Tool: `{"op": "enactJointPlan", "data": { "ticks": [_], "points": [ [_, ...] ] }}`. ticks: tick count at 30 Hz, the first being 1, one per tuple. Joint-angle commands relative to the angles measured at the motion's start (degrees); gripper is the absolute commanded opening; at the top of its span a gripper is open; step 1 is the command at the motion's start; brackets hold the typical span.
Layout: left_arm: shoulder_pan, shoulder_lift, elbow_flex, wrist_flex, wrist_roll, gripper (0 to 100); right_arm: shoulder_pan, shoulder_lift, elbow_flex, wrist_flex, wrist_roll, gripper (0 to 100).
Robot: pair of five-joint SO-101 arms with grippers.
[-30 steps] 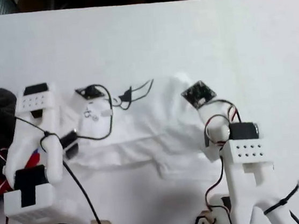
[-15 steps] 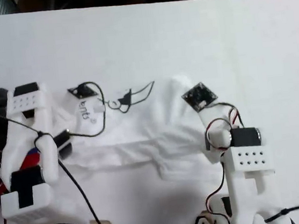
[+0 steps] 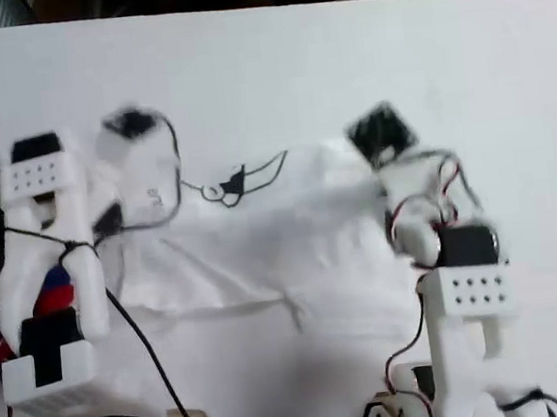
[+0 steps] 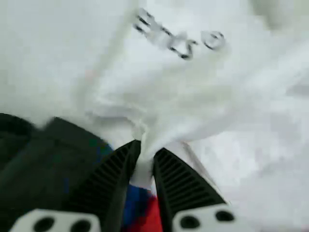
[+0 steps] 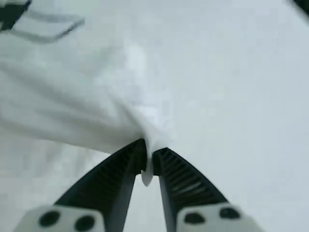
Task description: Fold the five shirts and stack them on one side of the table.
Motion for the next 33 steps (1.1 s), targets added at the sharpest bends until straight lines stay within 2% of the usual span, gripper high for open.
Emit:
{"op": "enactJointPlan", "data": {
  "ticks": [1, 4, 8, 14, 20, 27, 33],
  "points": [
    [1.58, 0.88, -10.33, -5.45, 6.15, 3, 0.66, 12.44, -11.34, -12.09, -0.09, 2.0],
    [2.2, 6.77, -17.36, -7.65, 10.02, 3, 1.1, 27.3, -23.74, -11.82, -0.62, 2.0],
    [1.76, 17.05, -28.35, -8.97, 14.24, 3, 1.71, 44.35, -42.81, -8.84, -5.8, 2.0],
    [1.76, 30.59, -46.9, -8.09, 19.34, 3, 1.63, 63.25, -71.03, -3.47, -6.07, 2.0],
    [3.43, 41.41, -62.11, -3.6, 19.34, 3, 2.86, 81.01, -93.89, 0.04, -6.07, 2.0],
    [3.34, 52.75, -68.44, -3.16, 19.34, 3, 3.38, 100.0, -109.1, 3.38, -6.07, 2.0],
    [3.6, 54.42, -68.44, -3.16, 19.34, 3, 3.38, 108.62, -117.45, 8.57, -6.07, 2.0]
  ]
}}
